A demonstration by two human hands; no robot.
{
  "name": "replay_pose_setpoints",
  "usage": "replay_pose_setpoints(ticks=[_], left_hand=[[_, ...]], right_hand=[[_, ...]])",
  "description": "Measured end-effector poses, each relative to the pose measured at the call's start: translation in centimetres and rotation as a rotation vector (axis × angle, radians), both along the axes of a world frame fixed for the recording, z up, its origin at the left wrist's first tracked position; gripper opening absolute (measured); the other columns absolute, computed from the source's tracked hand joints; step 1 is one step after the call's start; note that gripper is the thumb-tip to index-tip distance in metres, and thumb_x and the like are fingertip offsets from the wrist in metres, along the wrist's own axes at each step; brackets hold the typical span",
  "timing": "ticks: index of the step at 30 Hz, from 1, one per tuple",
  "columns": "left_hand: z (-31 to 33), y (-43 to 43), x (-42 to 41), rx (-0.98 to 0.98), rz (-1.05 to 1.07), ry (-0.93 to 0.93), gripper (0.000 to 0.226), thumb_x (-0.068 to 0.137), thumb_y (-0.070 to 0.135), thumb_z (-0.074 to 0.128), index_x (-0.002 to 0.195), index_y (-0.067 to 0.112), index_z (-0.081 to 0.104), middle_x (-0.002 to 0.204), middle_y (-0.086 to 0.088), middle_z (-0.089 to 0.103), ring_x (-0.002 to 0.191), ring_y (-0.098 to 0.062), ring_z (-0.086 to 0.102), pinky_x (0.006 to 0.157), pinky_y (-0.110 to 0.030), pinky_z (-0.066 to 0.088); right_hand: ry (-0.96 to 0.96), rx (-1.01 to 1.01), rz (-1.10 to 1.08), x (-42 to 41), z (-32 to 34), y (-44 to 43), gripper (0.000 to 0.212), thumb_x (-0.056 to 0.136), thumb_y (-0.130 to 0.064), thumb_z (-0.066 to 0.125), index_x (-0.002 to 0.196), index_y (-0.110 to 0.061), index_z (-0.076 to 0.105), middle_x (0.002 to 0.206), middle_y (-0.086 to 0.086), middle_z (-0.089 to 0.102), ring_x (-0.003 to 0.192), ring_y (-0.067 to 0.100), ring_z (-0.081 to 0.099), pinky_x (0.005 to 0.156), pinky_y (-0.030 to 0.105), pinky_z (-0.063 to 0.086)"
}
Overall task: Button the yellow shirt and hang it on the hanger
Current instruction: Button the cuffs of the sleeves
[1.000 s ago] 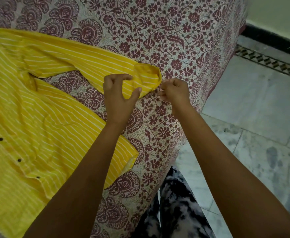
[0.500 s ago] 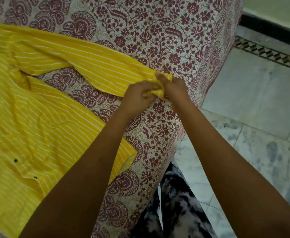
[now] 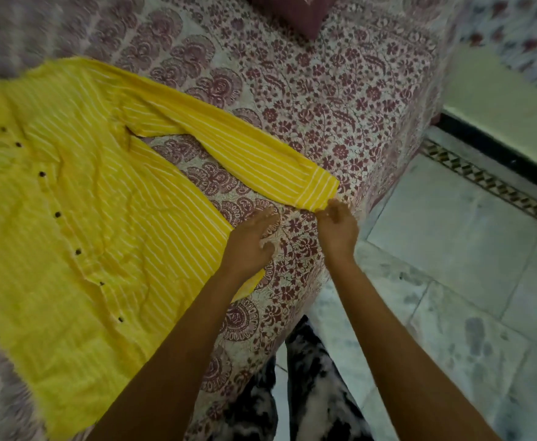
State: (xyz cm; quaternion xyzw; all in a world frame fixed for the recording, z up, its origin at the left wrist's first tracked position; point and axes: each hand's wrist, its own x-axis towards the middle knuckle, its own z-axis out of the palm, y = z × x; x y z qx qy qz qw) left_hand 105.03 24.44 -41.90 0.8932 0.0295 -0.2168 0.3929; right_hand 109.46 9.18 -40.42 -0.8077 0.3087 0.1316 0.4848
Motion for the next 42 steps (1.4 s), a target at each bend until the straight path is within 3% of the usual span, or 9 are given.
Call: replay_pose_setpoints(ticks=[8, 17, 20, 24, 28, 32, 35, 38, 42], left_hand=[[8.8, 5.1, -10.1, 0.097, 0.332, -0.05, 0.05, 0.088, 0.023, 0.056, 0.136, 0.019, 0.044, 0.149, -0.008, 0.035, 0.138, -0.023, 0.033, 0.11, -0.038, 0.031], [16.5, 7.7, -21.0, 0.252, 0.718, -0.107, 0.051, 0.088, 0.031, 0.059, 0.136, 0.019, 0.045, 0.148, -0.007, 0.038, 0.136, -0.025, 0.036, 0.11, -0.044, 0.031], [18.0, 8.1, -23.8, 0.251, 0.813, -0.125, 0.056, 0.083, 0.042, 0.051, 0.134, 0.02, 0.046, 0.146, -0.005, 0.04, 0.134, -0.024, 0.038, 0.11, -0.044, 0.032], [19.4, 9.6, -28.1, 0.278, 0.889, -0.156, 0.05, 0.087, 0.036, 0.055, 0.133, 0.018, 0.047, 0.145, -0.005, 0.042, 0.134, -0.023, 0.039, 0.108, -0.036, 0.032], [20.0, 12.5, -32.2, 0.248, 0.989, -0.191, 0.059, 0.078, 0.042, 0.047, 0.131, 0.016, 0.049, 0.141, -0.006, 0.047, 0.131, -0.025, 0.043, 0.105, -0.039, 0.036], [19.5, 17.0, -36.9, 0.244, 1.048, -0.19, 0.049, 0.088, 0.03, 0.059, 0.133, 0.015, 0.048, 0.143, -0.007, 0.045, 0.132, -0.026, 0.042, 0.106, -0.04, 0.038], [18.8, 21.2, -41.2, 0.221, 1.088, -0.157, 0.053, 0.086, 0.036, 0.054, 0.133, 0.015, 0.047, 0.143, -0.009, 0.045, 0.13, -0.027, 0.044, 0.104, -0.041, 0.04], [17.5, 26.0, -45.9, 0.238, 1.142, -0.128, 0.049, 0.088, 0.026, 0.057, 0.134, 0.013, 0.046, 0.14, -0.01, 0.047, 0.122, -0.03, 0.051, 0.099, -0.043, 0.044], [15.1, 30.9, -50.2, 0.283, 1.166, -0.025, 0.051, 0.089, 0.024, 0.057, 0.137, 0.015, 0.041, 0.139, -0.01, 0.048, 0.127, -0.03, 0.045, 0.1, -0.042, 0.042]], right_hand=[[-0.112, -0.004, 0.536, -10.6, 8.1, 4.7, 0.047, 0.091, -0.016, 0.053, 0.136, -0.009, 0.042, 0.141, 0.011, 0.046, 0.132, 0.027, 0.04, 0.105, 0.04, 0.038], [-0.276, 0.036, 0.981, -16.6, 12.6, 8.6, 0.047, 0.092, -0.018, 0.052, 0.137, -0.008, 0.041, 0.141, 0.012, 0.046, 0.129, 0.028, 0.043, 0.097, 0.038, 0.041], [-0.315, 0.046, 1.058, -17.9, 13.2, 9.5, 0.047, 0.092, -0.019, 0.052, 0.136, -0.008, 0.04, 0.141, 0.013, 0.045, 0.129, 0.03, 0.042, 0.098, 0.04, 0.04], [-0.362, 0.007, 1.152, -20.3, 14.6, 11.6, 0.047, 0.092, -0.02, 0.052, 0.136, -0.008, 0.041, 0.139, 0.014, 0.046, 0.127, 0.031, 0.044, 0.096, 0.04, 0.041], [-0.394, -0.022, 1.222, -23.0, 15.5, 14.8, 0.048, 0.091, -0.02, 0.054, 0.136, -0.008, 0.041, 0.139, 0.014, 0.046, 0.127, 0.031, 0.044, 0.098, 0.042, 0.04], [-0.423, -0.046, 1.272, -27.0, 15.4, 20.2, 0.047, 0.091, -0.02, 0.054, 0.136, -0.009, 0.041, 0.138, 0.014, 0.048, 0.125, 0.032, 0.046, 0.096, 0.044, 0.042], [-0.421, -0.053, 1.295, -31.3, 14.7, 25.1, 0.047, 0.092, -0.02, 0.053, 0.136, -0.008, 0.041, 0.139, 0.014, 0.047, 0.124, 0.032, 0.047, 0.094, 0.042, 0.042], [-0.38, -0.044, 1.342, -36.3, 13.5, 30.6, 0.047, 0.092, -0.021, 0.053, 0.136, -0.009, 0.041, 0.14, 0.013, 0.046, 0.126, 0.031, 0.045, 0.096, 0.041, 0.04], [-0.323, -0.033, 1.393, -40.6, 12.1, 36.6, 0.048, 0.092, -0.02, 0.053, 0.137, -0.008, 0.04, 0.142, 0.013, 0.044, 0.126, 0.031, 0.045, 0.099, 0.042, 0.04]])
